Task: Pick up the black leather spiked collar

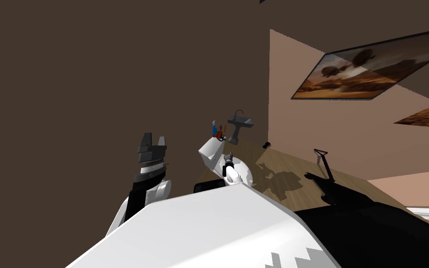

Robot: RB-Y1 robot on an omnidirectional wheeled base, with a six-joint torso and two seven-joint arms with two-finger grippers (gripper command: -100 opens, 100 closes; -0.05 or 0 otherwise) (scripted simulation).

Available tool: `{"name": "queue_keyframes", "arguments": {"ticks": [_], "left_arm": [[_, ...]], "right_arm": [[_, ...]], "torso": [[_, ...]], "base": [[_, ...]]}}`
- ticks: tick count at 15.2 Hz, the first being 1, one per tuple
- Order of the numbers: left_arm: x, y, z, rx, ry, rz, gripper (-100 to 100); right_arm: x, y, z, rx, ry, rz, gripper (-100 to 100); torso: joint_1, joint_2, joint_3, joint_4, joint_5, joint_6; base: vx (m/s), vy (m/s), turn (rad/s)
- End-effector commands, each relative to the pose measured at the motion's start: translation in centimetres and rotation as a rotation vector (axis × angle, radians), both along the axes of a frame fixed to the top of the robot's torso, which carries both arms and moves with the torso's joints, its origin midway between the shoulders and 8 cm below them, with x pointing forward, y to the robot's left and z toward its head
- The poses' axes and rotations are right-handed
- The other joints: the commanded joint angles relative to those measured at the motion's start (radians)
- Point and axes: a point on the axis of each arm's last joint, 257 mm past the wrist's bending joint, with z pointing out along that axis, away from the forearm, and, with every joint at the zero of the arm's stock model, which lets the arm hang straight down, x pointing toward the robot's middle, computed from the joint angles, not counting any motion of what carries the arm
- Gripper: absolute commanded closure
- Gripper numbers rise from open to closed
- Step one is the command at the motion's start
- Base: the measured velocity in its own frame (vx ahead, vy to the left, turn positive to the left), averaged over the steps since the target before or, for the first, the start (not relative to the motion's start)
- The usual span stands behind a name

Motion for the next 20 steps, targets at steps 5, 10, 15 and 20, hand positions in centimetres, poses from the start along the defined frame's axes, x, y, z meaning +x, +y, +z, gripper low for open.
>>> {"name": "queue_keyframes", "arguments": {"ticks": [5, 10, 15, 20], "left_arm": [[0.0, 0.0, 0.0, 0.0, 0.0, 0.0, 0], [0.0, 0.0, 0.0, 0.0, 0.0, 0.0, 0], [0.0, 0.0, 0.0, 0.0, 0.0, 0.0, 0], [0.0, 0.0, 0.0, 0.0, 0.0, 0.0, 0]], "right_arm": [[-0.1, 0.3, 0.1, -0.198, 0.01, 0.008, -100], [-0.2, 1.3, 0.6, -0.341, 0.006, 0.022, -100], [-0.1, 2.7, 1.6, -0.469, -0.014, 0.041, -100], [0.0, 4.6, 2.6, -0.57, -0.041, 0.061, -100]], "torso": [[0.0, 0.0, 0.0, 0.0, 0.0, 0.0], [0.0, 0.0, 0.0, 0.0, 0.0, 0.0], [0.0, 0.0, 0.0, 0.0, 0.0, 0.0], [0.0, 0.0, 0.0, 0.0, 0.0, 0.0]], "base": [[0.0, -0.005, 0.057], [0.001, -0.006, 0.067], [0.001, -0.006, 0.061], [0.001, -0.006, 0.061]]}}
